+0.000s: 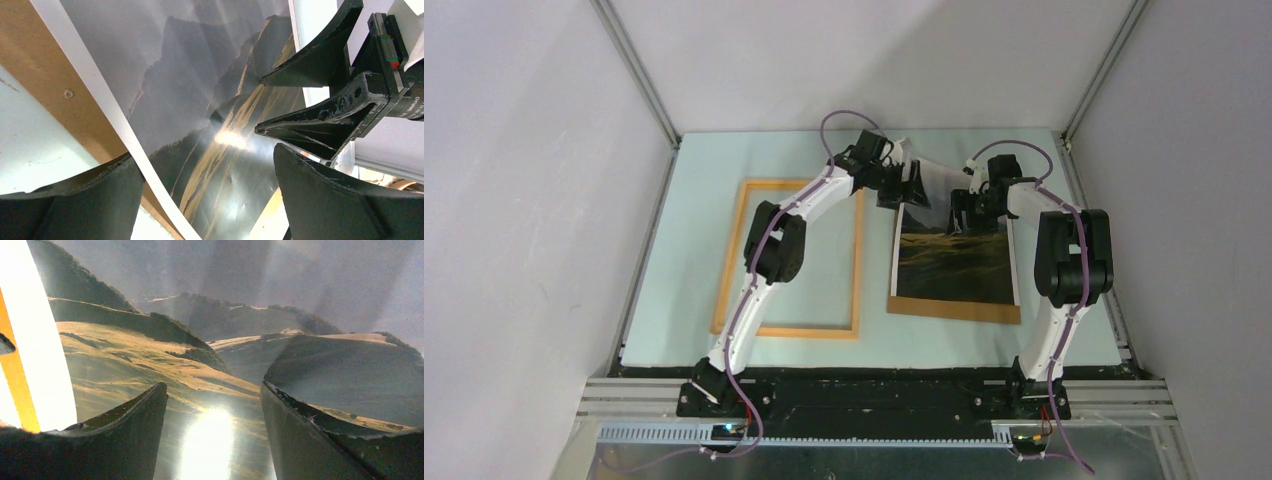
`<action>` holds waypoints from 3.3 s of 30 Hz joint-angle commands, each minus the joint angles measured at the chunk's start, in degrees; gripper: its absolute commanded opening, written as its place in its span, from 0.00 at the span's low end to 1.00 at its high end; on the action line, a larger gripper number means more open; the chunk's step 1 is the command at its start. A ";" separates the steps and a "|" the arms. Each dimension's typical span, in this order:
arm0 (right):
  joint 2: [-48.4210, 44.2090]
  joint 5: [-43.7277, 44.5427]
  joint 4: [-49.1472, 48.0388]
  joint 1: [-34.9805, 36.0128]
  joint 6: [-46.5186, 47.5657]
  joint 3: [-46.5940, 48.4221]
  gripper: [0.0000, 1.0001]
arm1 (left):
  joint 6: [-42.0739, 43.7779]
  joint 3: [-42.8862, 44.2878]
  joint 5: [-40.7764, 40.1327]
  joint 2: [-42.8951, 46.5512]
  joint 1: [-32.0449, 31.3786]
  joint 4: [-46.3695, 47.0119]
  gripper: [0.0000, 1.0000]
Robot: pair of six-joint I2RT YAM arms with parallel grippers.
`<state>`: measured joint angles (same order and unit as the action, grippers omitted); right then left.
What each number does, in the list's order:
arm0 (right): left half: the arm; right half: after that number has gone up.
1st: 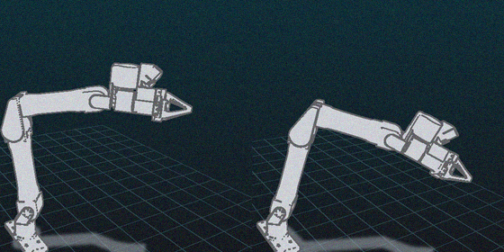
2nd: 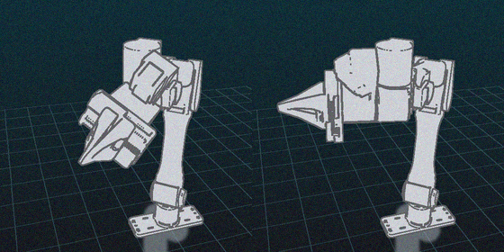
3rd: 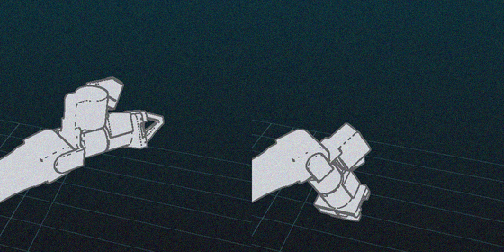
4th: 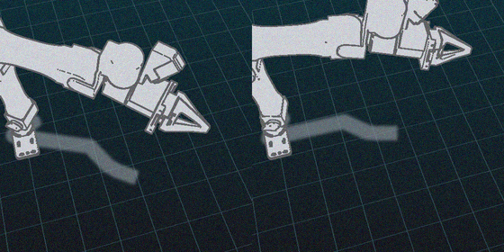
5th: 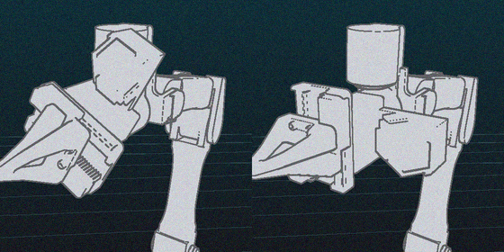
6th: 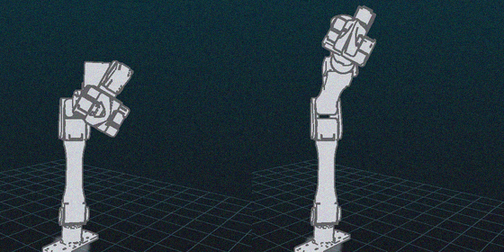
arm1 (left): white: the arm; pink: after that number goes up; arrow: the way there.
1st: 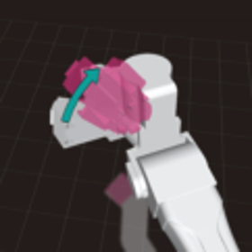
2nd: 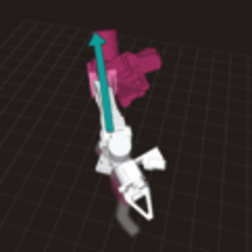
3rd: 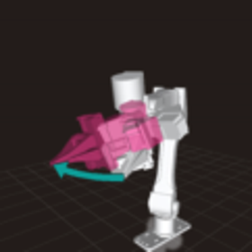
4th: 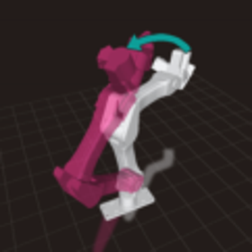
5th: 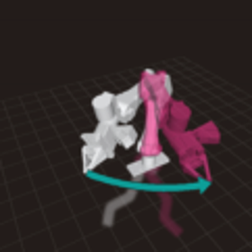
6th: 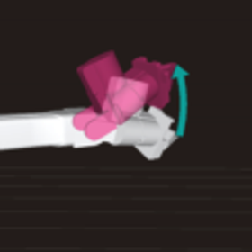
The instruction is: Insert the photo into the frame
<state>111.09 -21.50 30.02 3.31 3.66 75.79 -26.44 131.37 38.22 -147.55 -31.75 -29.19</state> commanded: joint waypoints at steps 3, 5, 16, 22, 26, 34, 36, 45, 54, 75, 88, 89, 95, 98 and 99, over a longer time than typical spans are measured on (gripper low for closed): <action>1.81 -0.84 2.53 0.36 0.13 0.76 0.72 | 1.25 2.65 2.39 0.07 -0.55 0.98 0.95; 1.91 -0.97 2.52 0.31 -0.03 0.76 0.72 | 0.74 2.12 2.78 -0.17 -0.56 1.05 0.92; 2.23 -2.51 2.55 -1.32 -1.04 0.76 0.72 | -1.21 0.79 3.56 -0.29 -0.49 1.56 0.51; 0.84 -3.67 3.18 -2.42 -1.17 0.76 0.73 | -2.71 1.04 2.40 -0.50 -0.21 2.25 0.29; -1.72 -4.82 3.41 -2.84 -1.33 0.81 0.76 | -3.42 0.72 1.22 0.29 0.05 2.37 0.04; -10.08 -6.54 3.56 -1.49 -2.88 0.81 0.82 | -8.44 -7.46 -1.99 8.51 1.20 2.38 0.00; -12.40 -6.14 3.18 -0.04 -3.30 0.77 0.82 | -8.54 -11.47 -3.78 12.78 1.49 2.53 0.00; -21.74 -0.82 -0.58 10.58 -6.95 0.86 0.88 | -12.18 -27.32 -10.59 30.59 5.83 2.77 0.00; -22.97 1.14 -2.38 21.74 -9.47 6.40 0.88 | -18.58 -35.26 -17.42 42.84 8.01 3.44 0.00; -18.08 22.37 2.14 39.70 -4.25 15.58 0.81 | -31.17 -41.92 -26.66 49.17 7.88 2.62 0.00; -15.54 42.75 -2.03 47.01 6.56 11.17 0.76 | -32.96 -44.58 -27.31 52.93 6.52 2.60 0.00; -15.37 43.35 -2.24 47.03 7.09 11.19 0.74 | -32.95 -44.61 -27.31 53.12 6.41 2.67 0.00; -13.99 45.04 -2.30 47.45 9.03 11.39 0.59 | -33.25 -44.71 -27.16 53.31 5.77 2.67 0.00; -13.60 45.14 -2.30 47.61 9.21 11.40 0.50 | -33.37 -44.71 -27.03 53.32 5.50 2.72 0.01; -13.57 45.14 -2.27 47.68 9.23 11.44 0.48 | -33.41 -44.65 -27.00 53.28 5.45 2.73 0.01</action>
<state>97.10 21.39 30.09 50.52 11.51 87.00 -58.61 86.89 12.08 -97.43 -25.67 -27.55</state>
